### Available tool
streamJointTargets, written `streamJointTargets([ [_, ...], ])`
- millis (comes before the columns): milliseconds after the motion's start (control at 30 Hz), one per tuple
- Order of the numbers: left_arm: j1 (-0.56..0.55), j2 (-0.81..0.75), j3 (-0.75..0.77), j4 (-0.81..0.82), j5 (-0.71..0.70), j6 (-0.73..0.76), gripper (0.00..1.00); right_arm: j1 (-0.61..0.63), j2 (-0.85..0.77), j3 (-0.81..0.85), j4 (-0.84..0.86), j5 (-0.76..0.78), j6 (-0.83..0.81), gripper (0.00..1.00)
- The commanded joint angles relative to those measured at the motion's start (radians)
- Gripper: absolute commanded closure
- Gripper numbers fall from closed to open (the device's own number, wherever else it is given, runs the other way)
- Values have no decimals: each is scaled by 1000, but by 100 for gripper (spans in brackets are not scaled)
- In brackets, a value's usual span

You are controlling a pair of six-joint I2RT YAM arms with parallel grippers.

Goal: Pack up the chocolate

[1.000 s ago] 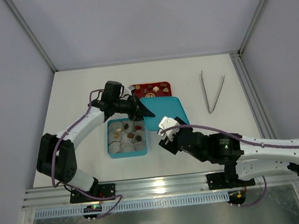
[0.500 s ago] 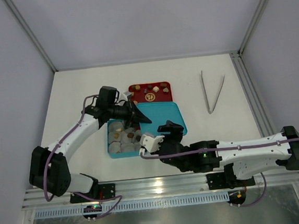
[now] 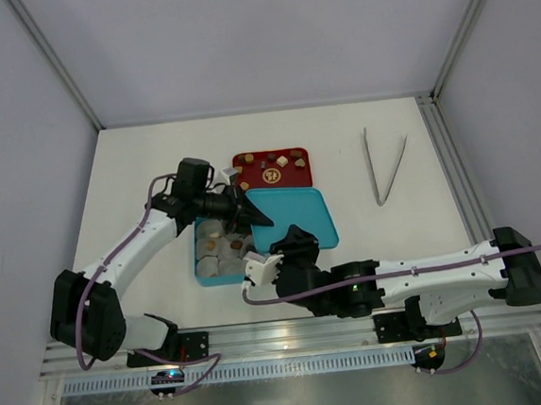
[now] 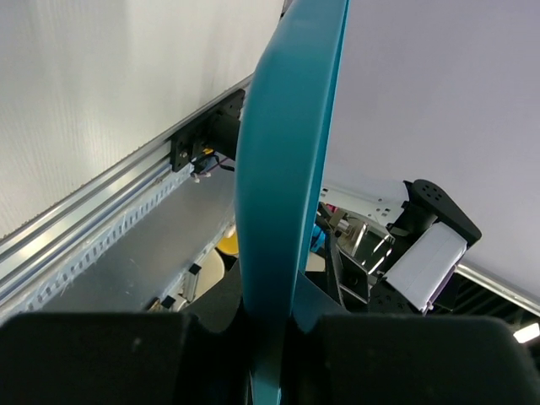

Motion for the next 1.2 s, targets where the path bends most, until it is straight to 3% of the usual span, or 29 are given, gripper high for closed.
streamJointTargets([
  [0,3,-47,4,5,65,3,100,7,-7,-10,55,37,-45,59],
  [133,4,-52,11,5,68,9,100,9,5,-7,55,41,-47,76],
  [200,4,-55,17,5,66,15,94,7,11,-4,59,44,-50,84],
  [300,4,-58,31,3,62,24,80,9,14,2,63,53,-51,91],
  [367,6,-61,46,-8,53,41,60,10,14,13,59,69,-51,96],
  [533,9,-50,86,-8,33,64,43,12,-3,22,50,84,-45,96],
  [633,14,-50,105,-9,13,79,22,13,-4,31,27,96,-25,96],
  [733,35,-47,137,-35,-12,121,12,12,-12,39,-14,103,13,96],
  [1033,141,5,246,-144,-49,268,9,12,-69,54,-206,101,211,96],
  [1167,231,27,292,-245,-134,383,10,1,-99,79,-301,64,316,96],
])
